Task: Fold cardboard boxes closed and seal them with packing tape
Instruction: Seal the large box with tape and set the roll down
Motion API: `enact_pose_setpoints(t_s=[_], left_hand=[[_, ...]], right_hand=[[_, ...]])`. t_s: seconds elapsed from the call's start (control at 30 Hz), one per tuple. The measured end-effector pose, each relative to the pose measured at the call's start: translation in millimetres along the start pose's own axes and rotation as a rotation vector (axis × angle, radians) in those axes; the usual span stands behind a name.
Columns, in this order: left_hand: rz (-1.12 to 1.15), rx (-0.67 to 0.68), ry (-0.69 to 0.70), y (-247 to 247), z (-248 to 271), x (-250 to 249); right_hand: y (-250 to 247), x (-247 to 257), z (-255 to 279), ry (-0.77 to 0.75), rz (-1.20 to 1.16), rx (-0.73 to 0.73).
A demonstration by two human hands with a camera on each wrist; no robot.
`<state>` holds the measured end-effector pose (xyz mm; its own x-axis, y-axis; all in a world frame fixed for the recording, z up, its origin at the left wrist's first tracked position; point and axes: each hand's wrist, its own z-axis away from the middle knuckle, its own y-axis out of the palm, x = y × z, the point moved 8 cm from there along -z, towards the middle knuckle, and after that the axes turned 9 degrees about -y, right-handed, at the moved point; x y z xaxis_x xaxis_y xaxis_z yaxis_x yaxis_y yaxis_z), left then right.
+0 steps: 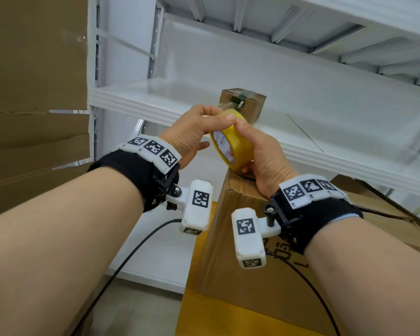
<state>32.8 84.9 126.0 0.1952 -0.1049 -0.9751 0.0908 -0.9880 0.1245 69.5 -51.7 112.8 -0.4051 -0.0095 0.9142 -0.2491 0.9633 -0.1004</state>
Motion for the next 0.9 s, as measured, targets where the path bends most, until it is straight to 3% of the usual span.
enact_pose_setpoints(t_s=[0.1,0.37,0.47,0.6,0.67,0.77,0.9], left_hand=[[0.063,-0.081,0.018,-5,-1,-4],[0.160,-0.122,-0.033,0,-2,-11],[0.226,-0.176,-0.028,-4,-4,-15],[0.342,-0.313,-0.028,-28,-9,-19],[0.404,-0.324,-0.080,-37,-11,-14],[0.461,-0.304,-0.226,-41,-9,1],[0.854,-0.109,-0.427,-11,-3,22]], right_hand=[[2,-2,1,0.010,-0.007,0.030],[3,1,1,0.009,-0.060,0.111],[-1,0,-1,0.016,-0.119,0.053],[-21,-10,-4,0.103,-0.279,-0.158],[-22,-17,-7,0.145,-0.318,-0.176],[-12,-15,-10,0.082,-0.142,-0.054],[1,-15,-7,0.046,-0.076,0.063]])
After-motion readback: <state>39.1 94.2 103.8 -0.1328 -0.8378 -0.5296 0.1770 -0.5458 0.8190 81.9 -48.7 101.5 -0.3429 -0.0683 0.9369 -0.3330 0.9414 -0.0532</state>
